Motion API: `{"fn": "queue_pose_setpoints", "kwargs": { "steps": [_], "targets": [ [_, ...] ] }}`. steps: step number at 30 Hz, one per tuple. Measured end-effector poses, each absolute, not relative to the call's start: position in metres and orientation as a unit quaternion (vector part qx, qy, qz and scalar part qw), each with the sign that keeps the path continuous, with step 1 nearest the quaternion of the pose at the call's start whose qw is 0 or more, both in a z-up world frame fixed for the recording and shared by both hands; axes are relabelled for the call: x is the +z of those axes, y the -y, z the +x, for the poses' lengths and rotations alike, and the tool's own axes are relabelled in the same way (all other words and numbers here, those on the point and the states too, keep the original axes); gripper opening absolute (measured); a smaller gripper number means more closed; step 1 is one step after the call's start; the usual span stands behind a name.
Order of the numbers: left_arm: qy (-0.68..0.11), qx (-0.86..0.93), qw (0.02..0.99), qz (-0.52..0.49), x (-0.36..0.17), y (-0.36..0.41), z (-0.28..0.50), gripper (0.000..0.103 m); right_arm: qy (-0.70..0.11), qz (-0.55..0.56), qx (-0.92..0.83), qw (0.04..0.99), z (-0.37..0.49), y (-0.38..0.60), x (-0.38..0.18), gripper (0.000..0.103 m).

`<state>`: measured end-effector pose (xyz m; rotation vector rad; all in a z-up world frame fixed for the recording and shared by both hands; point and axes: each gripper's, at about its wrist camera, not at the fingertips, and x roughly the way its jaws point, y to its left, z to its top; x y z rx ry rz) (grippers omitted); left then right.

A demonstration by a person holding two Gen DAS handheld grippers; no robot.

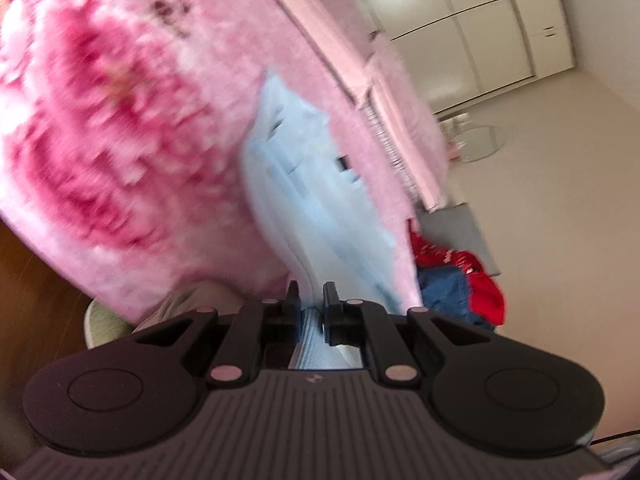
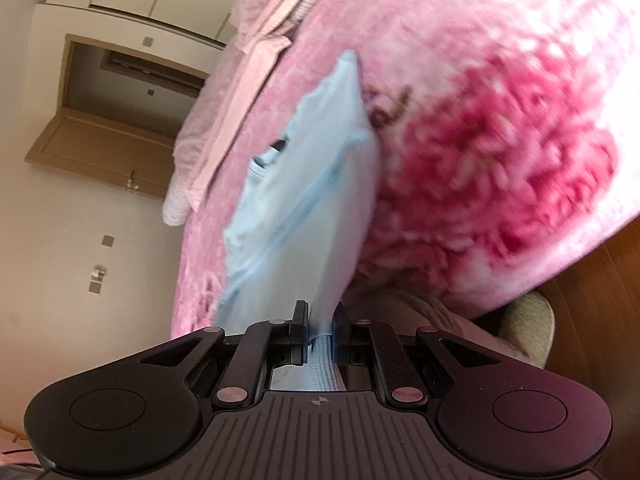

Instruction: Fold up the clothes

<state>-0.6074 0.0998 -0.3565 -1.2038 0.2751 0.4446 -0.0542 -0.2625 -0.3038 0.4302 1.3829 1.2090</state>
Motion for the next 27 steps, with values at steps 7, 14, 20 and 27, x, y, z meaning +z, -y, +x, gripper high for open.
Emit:
{"fn": "queue_pose_setpoints", "kwargs": {
  "steps": [7, 14, 20, 27],
  "targets": [
    [-0.111, 0.184, 0.81, -0.546, -0.327, -0.161, -0.566, 0.007, -0.565, 0.199, 0.552, 0.58, -0.014, 0.204, -0.269, 0.009],
    [-0.116, 0.185, 0.822, -0.526, -0.325, -0.244, -0.498, 0.007, -0.543, 0.183, 0.562, 0.597, 0.034, 0.112, -0.261, 0.009],
    [-0.13, 0.197, 0.819, -0.523, -0.351, -0.313, -0.44, 0.008, -0.552, 0.18, 0.538, 0.61, 0.078, 0.039, -0.291, 0.009],
    [-0.168, 0.277, 0.785, -0.529, -0.385, -0.376, -0.405, 0.014, -0.567, 0.176, 0.457, 0.663, 0.126, -0.025, -0.337, 0.077]
  ]
}}
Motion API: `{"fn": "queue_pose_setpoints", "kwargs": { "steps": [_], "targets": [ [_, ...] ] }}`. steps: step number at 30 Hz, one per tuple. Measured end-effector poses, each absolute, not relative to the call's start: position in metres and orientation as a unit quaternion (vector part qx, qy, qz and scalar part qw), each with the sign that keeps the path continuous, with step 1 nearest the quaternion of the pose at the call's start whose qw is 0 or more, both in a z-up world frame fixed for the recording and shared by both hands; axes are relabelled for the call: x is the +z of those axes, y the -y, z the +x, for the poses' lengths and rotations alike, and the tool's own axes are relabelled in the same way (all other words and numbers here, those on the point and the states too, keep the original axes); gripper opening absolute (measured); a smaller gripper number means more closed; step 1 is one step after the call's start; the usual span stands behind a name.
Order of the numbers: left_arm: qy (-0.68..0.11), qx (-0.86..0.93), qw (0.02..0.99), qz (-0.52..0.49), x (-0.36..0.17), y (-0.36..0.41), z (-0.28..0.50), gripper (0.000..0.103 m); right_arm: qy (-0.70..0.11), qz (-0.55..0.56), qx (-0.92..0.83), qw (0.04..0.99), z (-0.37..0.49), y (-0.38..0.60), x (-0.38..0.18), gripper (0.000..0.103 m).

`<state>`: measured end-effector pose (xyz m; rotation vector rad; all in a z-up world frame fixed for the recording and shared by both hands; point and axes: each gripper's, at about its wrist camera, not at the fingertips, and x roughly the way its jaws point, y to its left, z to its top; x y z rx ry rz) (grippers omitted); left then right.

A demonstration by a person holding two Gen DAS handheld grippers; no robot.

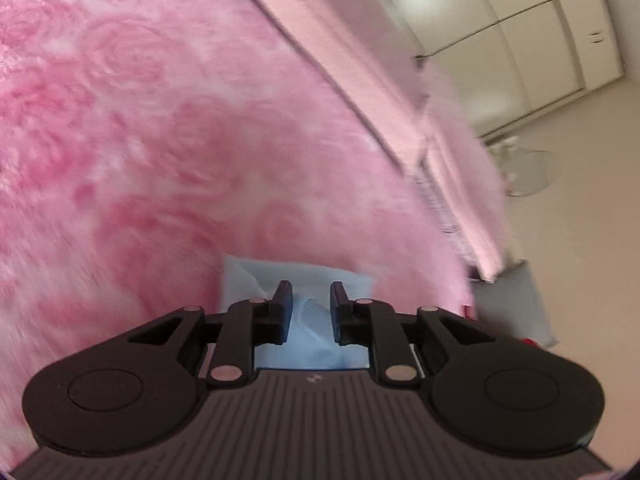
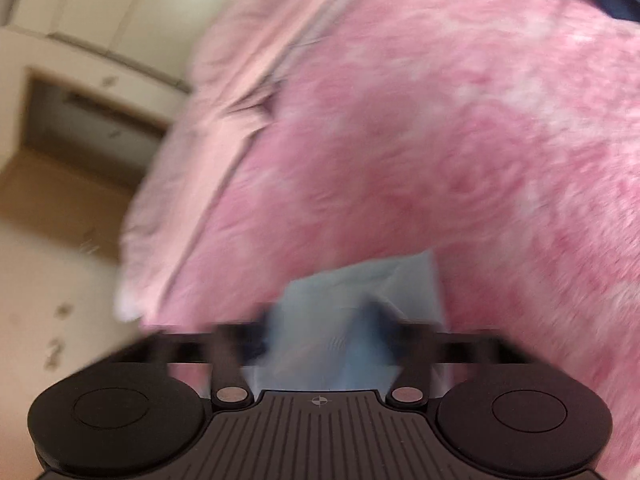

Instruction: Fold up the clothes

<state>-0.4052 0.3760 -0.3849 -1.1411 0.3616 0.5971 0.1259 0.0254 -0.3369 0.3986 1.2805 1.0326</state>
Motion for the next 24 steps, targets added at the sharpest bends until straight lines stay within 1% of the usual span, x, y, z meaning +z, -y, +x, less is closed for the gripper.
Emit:
{"fn": "queue_pose_setpoints", "kwargs": {
  "steps": [2, 5, 8, 9, 10, 11, 12, 16, 20, 24],
  "targets": [
    [-0.178, 0.283, 0.797, -0.503, -0.381, -0.374, -0.409, 0.014, -0.56, 0.168, 0.465, 0.665, 0.13, -0.021, -0.338, 0.077],
    [-0.2, 0.283, 0.833, -0.431, -0.366, -0.355, -0.421, 0.014, -0.507, 0.142, 0.515, 0.677, 0.121, 0.002, -0.323, 0.077],
    [-0.232, 0.272, 0.854, -0.378, -0.358, -0.337, -0.423, 0.014, -0.434, 0.034, 0.554, 0.709, 0.099, 0.018, -0.309, 0.077],
    [-0.239, 0.268, 0.856, -0.371, -0.357, -0.334, -0.42, 0.014, -0.418, -0.004, 0.56, 0.716, 0.091, 0.019, -0.308, 0.073],
    [-0.247, 0.264, 0.858, -0.364, -0.357, -0.332, -0.416, 0.016, -0.41, -0.032, 0.563, 0.717, 0.086, 0.017, -0.309, 0.06],
    [-0.254, 0.264, 0.859, -0.358, -0.358, -0.333, -0.41, 0.021, -0.413, -0.041, 0.567, 0.712, 0.084, 0.014, -0.313, 0.054],
    [-0.26, 0.266, 0.858, -0.354, -0.359, -0.335, -0.403, 0.023, -0.415, -0.051, 0.57, 0.707, 0.082, 0.011, -0.317, 0.051],
    [-0.266, 0.269, 0.857, -0.349, -0.366, -0.349, -0.377, 0.028, -0.405, -0.065, 0.573, 0.709, 0.079, -0.006, -0.326, 0.051],
    [-0.287, 0.277, 0.858, -0.322, -0.37, -0.358, -0.353, 0.035, -0.39, -0.09, 0.574, 0.715, 0.081, -0.041, -0.331, 0.051],
    [-0.313, 0.278, 0.855, -0.305, -0.382, -0.368, -0.332, 0.036, -0.384, -0.125, 0.575, 0.712, 0.088, -0.07, -0.343, 0.051]
  ]
}}
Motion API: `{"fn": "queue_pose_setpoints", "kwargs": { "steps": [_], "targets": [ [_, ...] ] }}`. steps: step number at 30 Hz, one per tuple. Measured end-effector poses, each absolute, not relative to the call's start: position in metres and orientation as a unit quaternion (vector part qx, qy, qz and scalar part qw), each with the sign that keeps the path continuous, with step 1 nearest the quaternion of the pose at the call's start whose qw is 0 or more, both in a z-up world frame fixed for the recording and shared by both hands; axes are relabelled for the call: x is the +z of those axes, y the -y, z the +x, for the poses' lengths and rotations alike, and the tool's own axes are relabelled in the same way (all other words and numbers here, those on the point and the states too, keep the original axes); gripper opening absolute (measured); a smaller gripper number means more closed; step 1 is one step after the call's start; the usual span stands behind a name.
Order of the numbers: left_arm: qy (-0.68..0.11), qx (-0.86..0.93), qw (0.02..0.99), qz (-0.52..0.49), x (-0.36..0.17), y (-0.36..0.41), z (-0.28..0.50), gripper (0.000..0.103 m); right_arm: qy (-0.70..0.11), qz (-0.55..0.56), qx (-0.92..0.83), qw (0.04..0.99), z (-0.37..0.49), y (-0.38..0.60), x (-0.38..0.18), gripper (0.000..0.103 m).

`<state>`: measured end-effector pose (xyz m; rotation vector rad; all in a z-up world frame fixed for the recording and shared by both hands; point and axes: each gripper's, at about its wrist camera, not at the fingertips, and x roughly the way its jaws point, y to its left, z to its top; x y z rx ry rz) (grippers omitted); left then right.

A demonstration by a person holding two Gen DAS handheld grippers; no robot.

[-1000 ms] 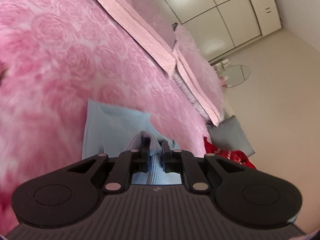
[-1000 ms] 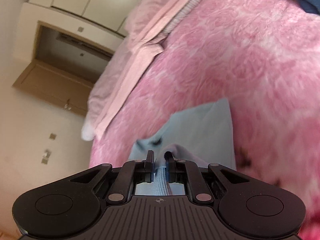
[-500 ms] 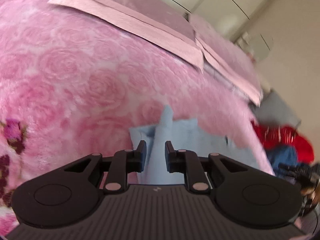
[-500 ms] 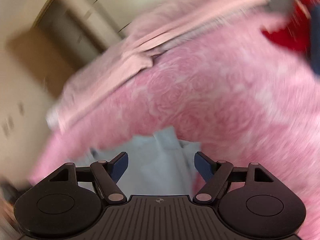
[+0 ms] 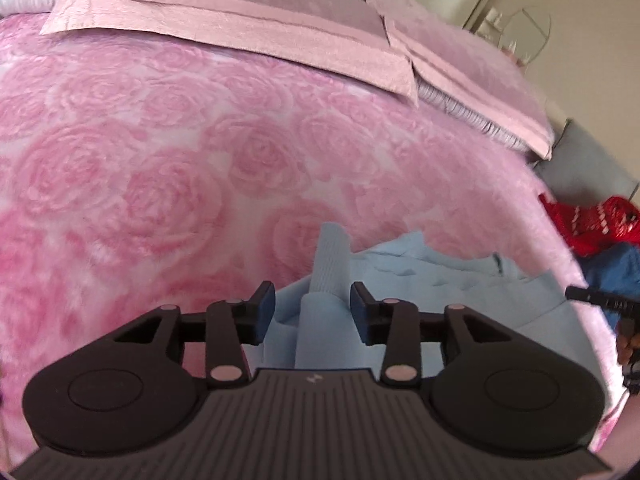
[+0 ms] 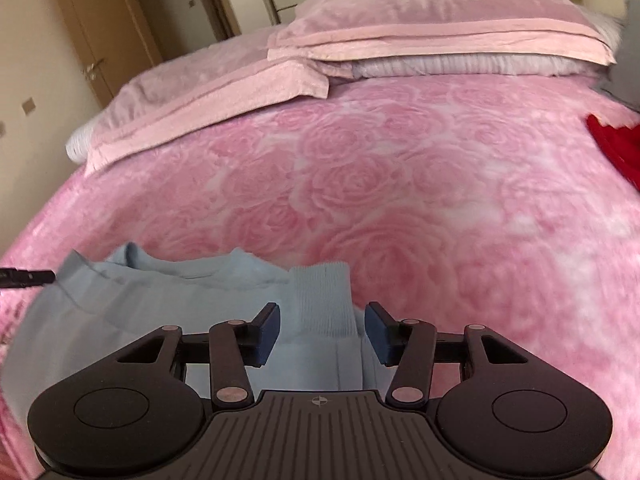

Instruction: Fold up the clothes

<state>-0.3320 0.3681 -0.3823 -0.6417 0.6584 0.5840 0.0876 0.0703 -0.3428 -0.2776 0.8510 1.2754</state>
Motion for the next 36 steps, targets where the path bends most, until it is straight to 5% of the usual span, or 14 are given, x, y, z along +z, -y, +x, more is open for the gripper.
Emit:
{"fn": "queue_pose_setpoints", "kwargs": {
  "steps": [2, 4, 25, 30, 31, 36],
  "targets": [
    [-0.322, 0.269, 0.857, -0.299, -0.388, -0.37, -0.323, 0.031, -0.388, -0.142, 0.575, 0.707, 0.089, -0.084, -0.352, 0.05],
    [-0.325, 0.261, 0.863, -0.285, -0.39, -0.369, -0.318, 0.008, -0.386, -0.153, 0.583, 0.698, 0.088, -0.089, -0.358, 0.022],
    [-0.215, 0.303, 0.885, -0.281, -0.394, -0.381, -0.314, 0.009, -0.376, -0.044, 0.553, 0.742, 0.123, -0.096, -0.37, 0.017],
    [-0.238, 0.311, 0.885, -0.251, -0.396, -0.382, -0.3, 0.01, -0.348, -0.056, 0.544, 0.761, 0.118, -0.099, -0.369, 0.015],
    [-0.259, 0.313, 0.88, -0.248, -0.401, -0.384, -0.294, 0.01, -0.355, -0.07, 0.535, 0.763, 0.118, -0.103, -0.373, 0.006],
    [-0.331, 0.319, 0.865, -0.201, -0.409, -0.382, -0.272, 0.018, -0.368, -0.114, 0.53, 0.756, 0.116, -0.116, -0.377, 0.006]
  ]
}}
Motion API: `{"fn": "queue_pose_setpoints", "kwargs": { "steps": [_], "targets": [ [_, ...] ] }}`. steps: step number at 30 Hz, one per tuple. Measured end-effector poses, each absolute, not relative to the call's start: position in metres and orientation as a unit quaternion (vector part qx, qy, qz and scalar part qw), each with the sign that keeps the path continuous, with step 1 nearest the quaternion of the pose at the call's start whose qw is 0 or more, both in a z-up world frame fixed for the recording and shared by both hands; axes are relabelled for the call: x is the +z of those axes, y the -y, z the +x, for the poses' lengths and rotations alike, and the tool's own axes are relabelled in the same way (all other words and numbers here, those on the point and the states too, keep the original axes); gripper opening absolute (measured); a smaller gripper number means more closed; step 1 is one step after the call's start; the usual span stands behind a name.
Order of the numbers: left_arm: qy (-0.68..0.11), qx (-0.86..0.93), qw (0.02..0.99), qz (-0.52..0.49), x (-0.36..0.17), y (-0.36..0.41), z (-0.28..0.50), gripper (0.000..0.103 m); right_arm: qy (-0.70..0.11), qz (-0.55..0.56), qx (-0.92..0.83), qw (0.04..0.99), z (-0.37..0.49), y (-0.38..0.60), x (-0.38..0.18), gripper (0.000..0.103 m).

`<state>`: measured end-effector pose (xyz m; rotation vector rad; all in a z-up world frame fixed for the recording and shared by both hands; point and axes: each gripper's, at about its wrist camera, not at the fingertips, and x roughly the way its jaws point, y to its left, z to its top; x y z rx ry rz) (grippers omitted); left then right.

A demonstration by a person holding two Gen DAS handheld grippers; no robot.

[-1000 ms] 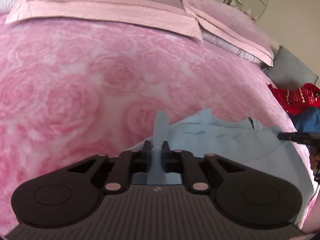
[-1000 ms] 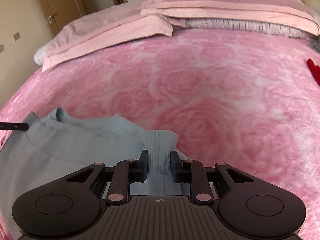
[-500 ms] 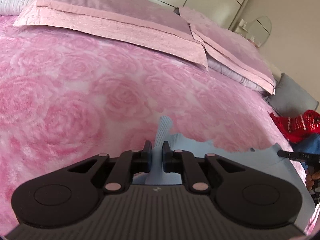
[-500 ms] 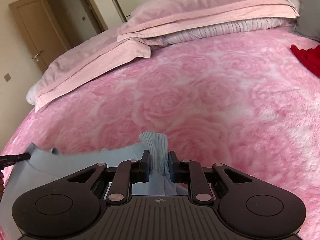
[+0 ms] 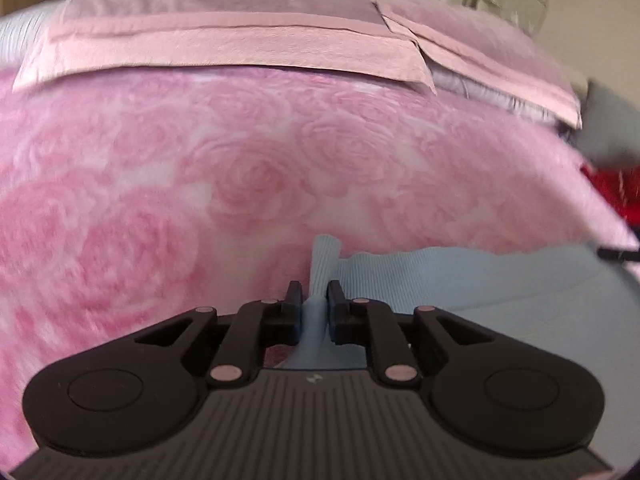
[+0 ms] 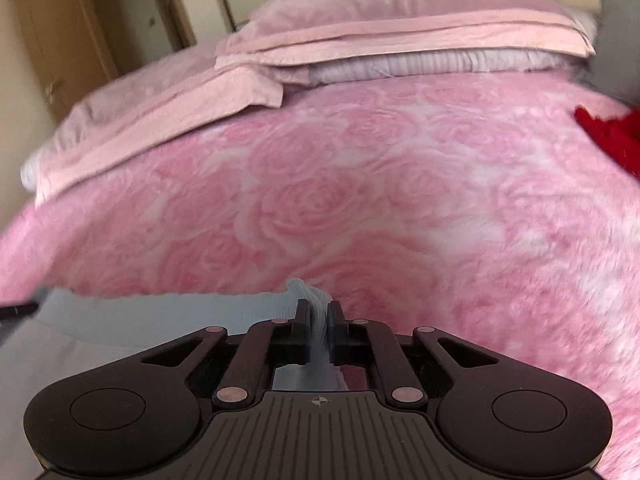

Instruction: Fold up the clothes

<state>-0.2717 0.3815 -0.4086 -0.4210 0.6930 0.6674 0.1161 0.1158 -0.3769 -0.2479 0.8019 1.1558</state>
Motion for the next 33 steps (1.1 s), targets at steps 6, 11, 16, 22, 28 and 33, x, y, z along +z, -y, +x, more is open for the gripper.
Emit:
{"fn": "queue_pose_setpoints", "kwargs": {
  "steps": [6, 11, 16, 22, 28, 33],
  "targets": [
    [-0.308, 0.364, 0.857, -0.194, -0.376, -0.373, -0.313, 0.02, -0.356, -0.113, 0.495, 0.785, 0.105, -0.09, -0.344, 0.044],
    [-0.302, 0.331, 0.872, -0.199, -0.352, -0.323, -0.356, 0.002, -0.321, -0.116, 0.525, 0.78, 0.053, -0.035, -0.309, 0.043],
    [-0.317, 0.298, 0.882, -0.181, -0.364, -0.258, -0.364, 0.0, -0.284, -0.181, 0.57, 0.75, -0.035, 0.003, -0.316, 0.042],
    [-0.332, 0.352, 0.858, -0.174, -0.387, -0.245, -0.38, 0.001, -0.246, -0.266, 0.496, 0.789, -0.052, 0.023, -0.369, 0.041],
    [-0.348, 0.401, 0.829, -0.177, -0.362, -0.235, -0.402, 0.0, -0.287, -0.219, 0.448, 0.818, -0.028, 0.038, -0.354, 0.042],
    [-0.291, 0.405, 0.809, -0.311, -0.352, -0.222, -0.443, 0.003, -0.332, -0.096, 0.443, 0.827, -0.045, 0.065, -0.327, 0.042]
  ]
}}
